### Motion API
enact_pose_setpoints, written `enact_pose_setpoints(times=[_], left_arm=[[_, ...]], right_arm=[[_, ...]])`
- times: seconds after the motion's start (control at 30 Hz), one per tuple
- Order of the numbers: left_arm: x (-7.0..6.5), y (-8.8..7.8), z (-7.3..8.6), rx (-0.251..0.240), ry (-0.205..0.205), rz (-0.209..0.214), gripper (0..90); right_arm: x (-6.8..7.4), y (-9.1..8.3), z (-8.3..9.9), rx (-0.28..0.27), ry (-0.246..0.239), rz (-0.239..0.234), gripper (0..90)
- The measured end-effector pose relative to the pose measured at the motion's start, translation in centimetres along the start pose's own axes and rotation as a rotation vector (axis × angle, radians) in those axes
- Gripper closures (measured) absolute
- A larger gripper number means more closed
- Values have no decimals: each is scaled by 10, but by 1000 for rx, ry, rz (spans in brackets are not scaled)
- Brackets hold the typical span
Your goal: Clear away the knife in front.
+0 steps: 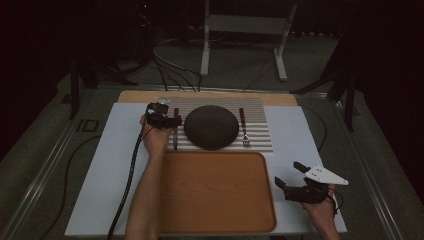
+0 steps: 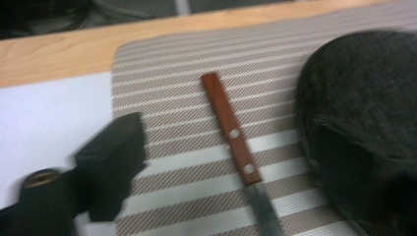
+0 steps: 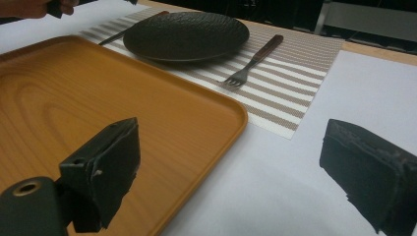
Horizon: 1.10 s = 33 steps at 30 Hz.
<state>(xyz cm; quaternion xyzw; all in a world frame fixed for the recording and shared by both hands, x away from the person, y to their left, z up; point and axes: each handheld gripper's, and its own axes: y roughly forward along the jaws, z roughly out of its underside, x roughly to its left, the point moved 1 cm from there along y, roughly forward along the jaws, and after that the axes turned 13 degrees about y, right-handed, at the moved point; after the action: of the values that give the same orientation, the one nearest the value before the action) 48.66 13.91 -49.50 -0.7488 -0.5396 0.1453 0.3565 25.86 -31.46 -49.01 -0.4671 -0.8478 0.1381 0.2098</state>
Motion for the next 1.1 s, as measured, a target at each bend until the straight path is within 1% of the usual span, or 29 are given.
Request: enact_pose_setpoints(times=[0.03, 0.07, 0.1, 0.13, 0.2, 0.23, 0.27, 0.3, 0.33, 0.37, 0.4, 0.43, 0.47, 0.53, 0.63, 0.67, 0.7, 0.73, 0.77, 0.83, 0.87, 0.9, 0.93, 1.0, 1.07, 1.1], left_arm=[[-1, 2, 0, 11, -2, 0, 188], [-1, 2, 0, 11, -2, 0, 224], [-1, 2, 0, 11, -2, 0, 224], [-5, 7, 1, 42, -17, -3, 301], [-6, 10, 2, 59, -24, 14, 376], [-6, 12, 3, 68, -36, 20, 410], [-6, 12, 3, 68, -36, 20, 439], [-6, 12, 3, 68, -36, 20, 439], [-7, 15, 4, 89, -47, 38, 439], [-8, 17, 5, 100, -49, 52, 480], [-8, 19, 5, 107, -50, 59, 532], [-8, 19, 5, 107, -50, 59, 557], [-9, 21, 6, 122, -45, 70, 583], [-11, 24, 6, 139, -39, 70, 624], [-13, 26, 7, 158, -23, 82, 672], [-14, 26, 7, 160, -18, 80, 687], [-14, 26, 7, 165, -15, 77, 689], [-15, 26, 6, 167, -20, 88, 702], [-15, 26, 6, 175, -16, 85, 734], [-16, 26, 4, 193, 1, 83, 748], [-16, 26, 4, 193, 1, 83, 770], [-16, 26, 4, 193, 1, 83, 770], [-17, 26, 0, 226, 29, 85, 781], [-16, 26, -1, 236, 30, 87, 782], [-16, 26, -1, 235, 29, 89, 783], [-15, 25, 0, 230, 20, 90, 783]], right_arm=[[0, 0, 0, 0, 0, 0, 84], [0, 0, 0, 0, 0, 0, 84], [0, 0, 0, 0, 0, -1, 84], [0, 0, 0, -1, 1, -1, 84], [0, 0, 0, 0, 0, -2, 83], [0, 0, 0, 0, 0, -2, 84], [0, 0, 0, 0, 0, -2, 84], [0, 0, 0, 0, 0, -3, 84], [0, 0, 0, 0, 0, -3, 84], [0, 0, 0, 1, 0, -4, 84], [0, 0, 0, 2, 0, -5, 83], [0, 0, 0, 3, 0, -5, 84], [0, 0, 0, 3, 0, -5, 84], [0, 0, 0, 4, 0, -6, 84], [0, 0, 0, 4, 2, -7, 84], [0, 0, 0, 5, 2, -7, 84], [0, 0, 0, 7, 1, -7, 84], [0, 1, 0, 8, 1, -8, 84], [0, 1, 0, 9, 0, -8, 84], [1, 1, 0, 12, -1, -9, 84], [1, 1, 0, 12, -1, -9, 84], [1, 1, 0, 12, -2, -8, 84], [1, 1, 0, 13, -3, -9, 84], [1, 1, 0, 14, -3, -9, 84], [1, 1, 0, 14, -4, -10, 84], [1, 1, 0, 13, -3, -10, 84]])
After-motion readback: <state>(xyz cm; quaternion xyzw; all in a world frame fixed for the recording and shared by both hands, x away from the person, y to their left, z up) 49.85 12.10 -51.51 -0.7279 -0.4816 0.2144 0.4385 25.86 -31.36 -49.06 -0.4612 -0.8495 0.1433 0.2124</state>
